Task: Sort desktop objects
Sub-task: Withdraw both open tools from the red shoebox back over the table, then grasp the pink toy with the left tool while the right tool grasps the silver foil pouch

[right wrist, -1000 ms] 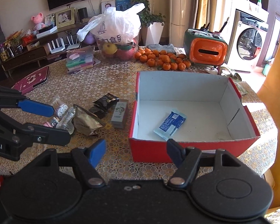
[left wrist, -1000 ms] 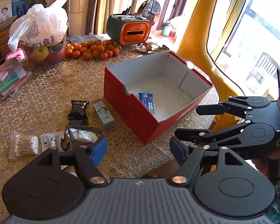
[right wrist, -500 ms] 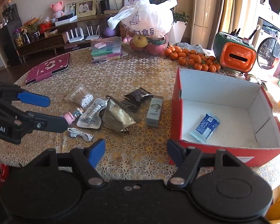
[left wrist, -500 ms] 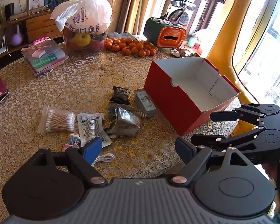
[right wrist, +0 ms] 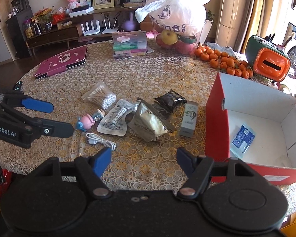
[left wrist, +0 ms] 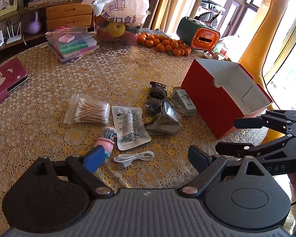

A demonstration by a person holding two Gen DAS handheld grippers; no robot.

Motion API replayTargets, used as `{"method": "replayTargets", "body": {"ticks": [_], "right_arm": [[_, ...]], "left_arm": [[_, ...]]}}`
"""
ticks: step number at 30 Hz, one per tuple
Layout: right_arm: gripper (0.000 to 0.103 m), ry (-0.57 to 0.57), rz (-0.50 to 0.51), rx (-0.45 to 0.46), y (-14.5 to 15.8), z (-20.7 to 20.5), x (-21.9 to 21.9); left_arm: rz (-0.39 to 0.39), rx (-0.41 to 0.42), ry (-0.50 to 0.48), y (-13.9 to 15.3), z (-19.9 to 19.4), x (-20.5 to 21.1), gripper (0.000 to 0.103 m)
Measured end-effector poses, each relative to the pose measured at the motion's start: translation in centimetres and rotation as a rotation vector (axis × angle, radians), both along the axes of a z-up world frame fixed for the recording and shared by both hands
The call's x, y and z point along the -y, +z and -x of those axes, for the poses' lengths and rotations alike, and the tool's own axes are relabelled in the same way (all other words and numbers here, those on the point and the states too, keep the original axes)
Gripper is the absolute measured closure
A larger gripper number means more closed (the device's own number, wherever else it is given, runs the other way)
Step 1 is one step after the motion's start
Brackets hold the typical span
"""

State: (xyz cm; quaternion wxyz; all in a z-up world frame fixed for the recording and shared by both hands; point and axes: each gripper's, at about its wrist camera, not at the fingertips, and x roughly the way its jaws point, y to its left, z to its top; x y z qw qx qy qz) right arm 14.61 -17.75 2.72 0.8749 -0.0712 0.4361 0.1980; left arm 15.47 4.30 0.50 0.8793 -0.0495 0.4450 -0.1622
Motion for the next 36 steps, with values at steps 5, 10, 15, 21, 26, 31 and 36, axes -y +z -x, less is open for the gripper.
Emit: {"method": "replayTargets", "body": {"ticks": [5, 10, 15, 21, 26, 31, 36], "right_arm": [[0.030, 0.006, 0.005, -0.010, -0.7, -0.7, -1.1], [0.030, 0.011, 0.002, -0.019, -1.4, -1.4, -1.9], [0.030, 0.008, -0.001, -0.028, -2.1, -2.4, -2.2], [0.030, -0.014, -0.013, -0.042, -3.4, -3.6, -2.1], [0.029, -0.033, -0.023, -0.054, -4.4, -4.6, -2.1], [0.028, -0.057, -0.033, -0.069, -5.5, -5.8, -2.0], [0.028, -0.084, -0.051, -0.078, -6.4, -7.0, -2.0]], "left_arm": [[0.003, -0.008, 0.017, -1.0, -0.5, -1.8, 0.000], [0.004, -0.013, 0.031, -2.4, -0.9, -3.0, 0.000], [0.000, -0.022, 0.041, -4.0, -1.4, -4.1, 0.000], [-0.026, -0.019, 0.014, -5.6, -2.1, -4.0, 0.000], [-0.045, -0.042, -0.018, -6.9, -3.0, -3.5, 0.000], [-0.075, -0.027, -0.022, -7.9, -3.7, -3.3, 0.000], [-0.079, -0.039, -0.003, -8.9, -4.8, -3.6, 0.000]]}}
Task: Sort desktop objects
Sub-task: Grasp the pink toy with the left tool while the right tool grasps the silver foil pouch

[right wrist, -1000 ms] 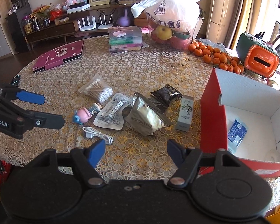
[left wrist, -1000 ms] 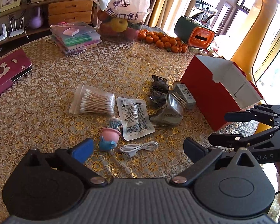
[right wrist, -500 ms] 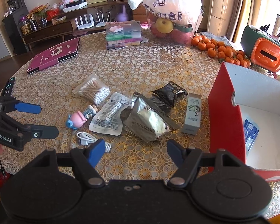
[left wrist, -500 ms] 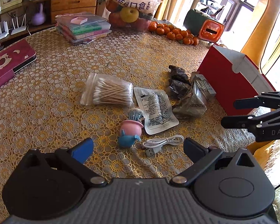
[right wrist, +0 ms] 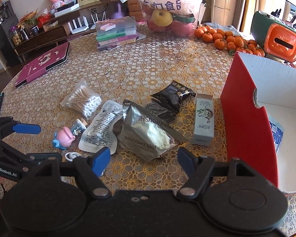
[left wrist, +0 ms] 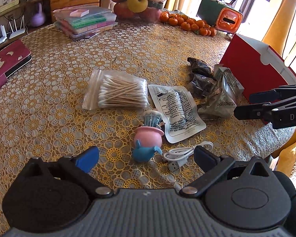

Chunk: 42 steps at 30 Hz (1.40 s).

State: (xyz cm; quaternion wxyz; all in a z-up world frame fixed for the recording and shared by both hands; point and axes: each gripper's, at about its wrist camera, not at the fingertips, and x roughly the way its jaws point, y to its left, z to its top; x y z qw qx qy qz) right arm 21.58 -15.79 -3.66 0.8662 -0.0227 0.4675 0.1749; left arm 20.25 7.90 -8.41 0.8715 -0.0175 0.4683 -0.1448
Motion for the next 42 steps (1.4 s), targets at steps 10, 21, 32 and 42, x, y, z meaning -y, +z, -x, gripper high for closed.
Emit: {"method": "replayTargets", "body": {"ticks": [10, 21, 32, 42], "right_arm": [[0.027, -0.130, -0.047, -0.012, -0.9, -1.5, 0.3], [0.022, -0.264, -0.087, -0.048, -1.6, -3.3, -0.2], [0.016, -0.355, -0.125, -0.089, -3.0, -5.4, -0.9], [0.018, -0.367, -0.098, -0.096, -4.0, -6.5, -1.7]], "left_arm": [[0.011, -0.004, 0.002, -0.8, -1.4, -0.2, 0.000], [0.024, 0.000, 0.013, -0.8, -2.0, -0.5, 0.001], [0.039, -0.018, -0.005, -1.7, -2.7, -0.2, 0.005], [0.008, 0.012, -0.029, -1.8, -3.1, 0.6, 0.015]]}}
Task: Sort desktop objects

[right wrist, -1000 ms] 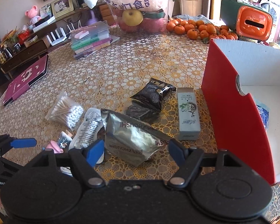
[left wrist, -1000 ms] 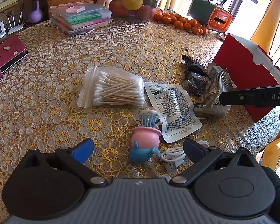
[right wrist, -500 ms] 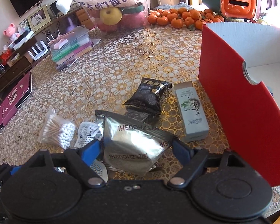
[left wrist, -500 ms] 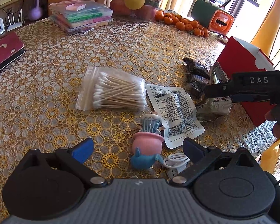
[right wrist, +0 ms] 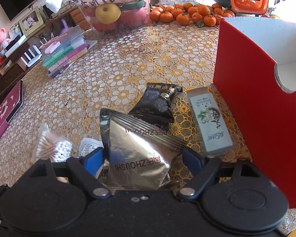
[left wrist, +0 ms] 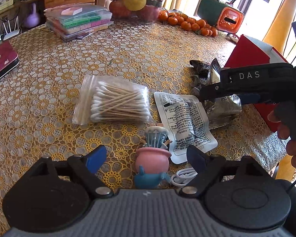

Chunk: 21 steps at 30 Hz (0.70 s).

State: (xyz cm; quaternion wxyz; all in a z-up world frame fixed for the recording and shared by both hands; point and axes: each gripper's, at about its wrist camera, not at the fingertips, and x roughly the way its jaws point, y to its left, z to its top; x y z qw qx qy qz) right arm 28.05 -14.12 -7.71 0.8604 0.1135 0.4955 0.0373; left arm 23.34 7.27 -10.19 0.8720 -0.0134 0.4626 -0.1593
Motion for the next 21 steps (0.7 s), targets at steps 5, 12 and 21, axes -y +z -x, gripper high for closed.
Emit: {"method": "replayTargets", "body": {"ticks": [5, 12, 21], "right_arm": [[0.020, 0.004, 0.000, 0.002, -0.03, 0.00, -0.02], [0.037, -0.009, -0.016, -0.006, -0.13, 0.06, 0.53], [0.052, 0.003, -0.030, 0.005, 0.36, 0.62, 0.91]], "left_arm": [[-0.041, 0.024, -0.012, 0.05, 0.09, 0.42, 0.033], [-0.025, 0.026, -0.020, 0.25, 0.31, 0.37, 0.062], [-0.008, 0.019, -0.002, 0.31, 0.47, 0.48, 0.069]]}}
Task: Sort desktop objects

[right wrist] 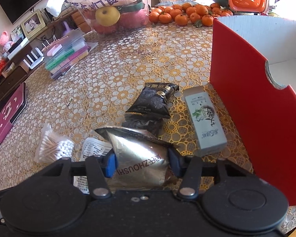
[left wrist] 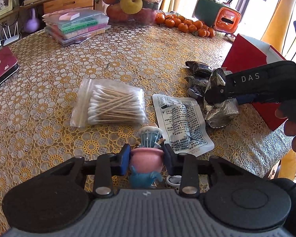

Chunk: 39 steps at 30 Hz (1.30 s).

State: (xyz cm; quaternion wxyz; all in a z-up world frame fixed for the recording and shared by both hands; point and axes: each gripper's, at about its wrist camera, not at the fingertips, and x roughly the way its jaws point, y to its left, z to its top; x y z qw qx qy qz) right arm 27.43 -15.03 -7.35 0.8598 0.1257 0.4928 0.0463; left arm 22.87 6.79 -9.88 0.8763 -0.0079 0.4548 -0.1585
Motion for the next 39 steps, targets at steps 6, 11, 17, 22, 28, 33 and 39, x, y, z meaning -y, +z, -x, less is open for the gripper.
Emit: {"method": "replayTargets", "body": {"ticks": [6, 11, 17, 22, 28, 33, 39], "right_arm": [[0.054, 0.012, -0.013, 0.002, 0.6, 0.7, 0.3], [0.054, 0.027, -0.020, 0.015, 1.5, 1.5, 0.5], [0.054, 0.045, -0.025, 0.030, 2.7, 2.4, 1.0], [0.054, 0.065, -0.032, 0.042, 3.8, 3.3, 1.3], [0.054, 0.093, -0.034, 0.052, 5.4, 4.5, 1.7], [0.054, 0.118, -0.039, 0.057, 6.5, 5.7, 2.0], [0.054, 0.145, -0.042, 0.083, 8.3, 7.3, 2.4]], "left_arm": [[-0.004, -0.002, 0.011, 0.5, 0.2, -0.1, 0.069], [0.003, -0.005, 0.019, 1.0, 0.6, -0.1, 0.069], [0.007, 0.001, 0.025, 1.9, 1.1, 0.2, 0.069], [0.007, 0.004, 0.023, 2.7, 1.5, 0.5, 0.069], [0.008, -0.001, 0.025, 4.1, 2.4, 0.8, 0.069], [0.014, -0.005, 0.024, 5.1, 3.2, 1.0, 0.069], [0.026, 0.002, 0.013, 6.7, 4.1, 1.6, 0.069]]}}
